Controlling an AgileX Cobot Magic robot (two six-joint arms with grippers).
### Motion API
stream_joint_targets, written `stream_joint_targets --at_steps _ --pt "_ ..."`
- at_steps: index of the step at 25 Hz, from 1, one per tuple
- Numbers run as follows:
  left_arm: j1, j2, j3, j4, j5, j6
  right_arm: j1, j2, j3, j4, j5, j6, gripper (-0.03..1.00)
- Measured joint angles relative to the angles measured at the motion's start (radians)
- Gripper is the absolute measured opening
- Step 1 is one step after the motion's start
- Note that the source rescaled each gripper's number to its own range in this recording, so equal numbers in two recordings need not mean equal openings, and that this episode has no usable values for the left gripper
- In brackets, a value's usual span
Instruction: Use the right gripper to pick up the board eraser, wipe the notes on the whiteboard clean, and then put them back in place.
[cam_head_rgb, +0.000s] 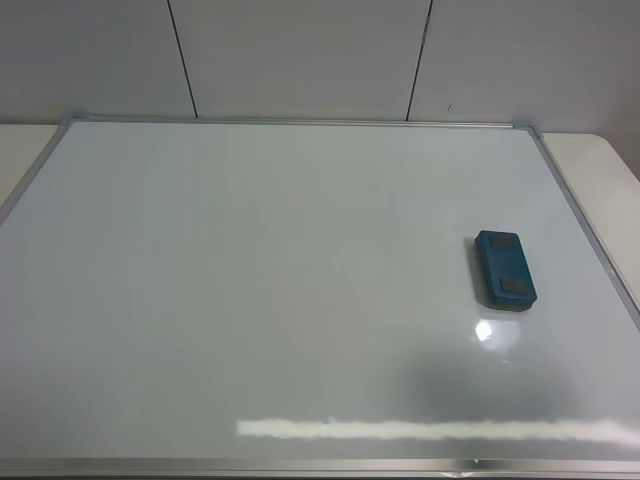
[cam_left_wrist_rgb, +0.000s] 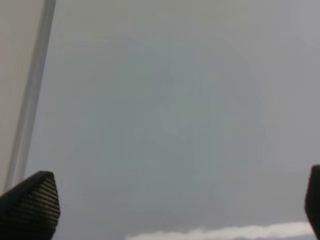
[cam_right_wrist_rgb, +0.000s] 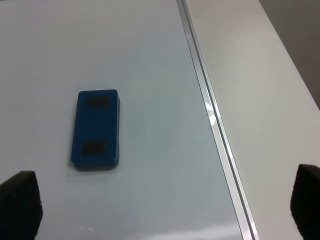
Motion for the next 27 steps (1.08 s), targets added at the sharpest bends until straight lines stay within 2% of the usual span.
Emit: stream_joint_targets --at_steps 27 --pt "0.000 0.000 0.000 0.000 0.000 0.000 0.000 0.000 0.000 -0.002 0.000 0.000 1.00"
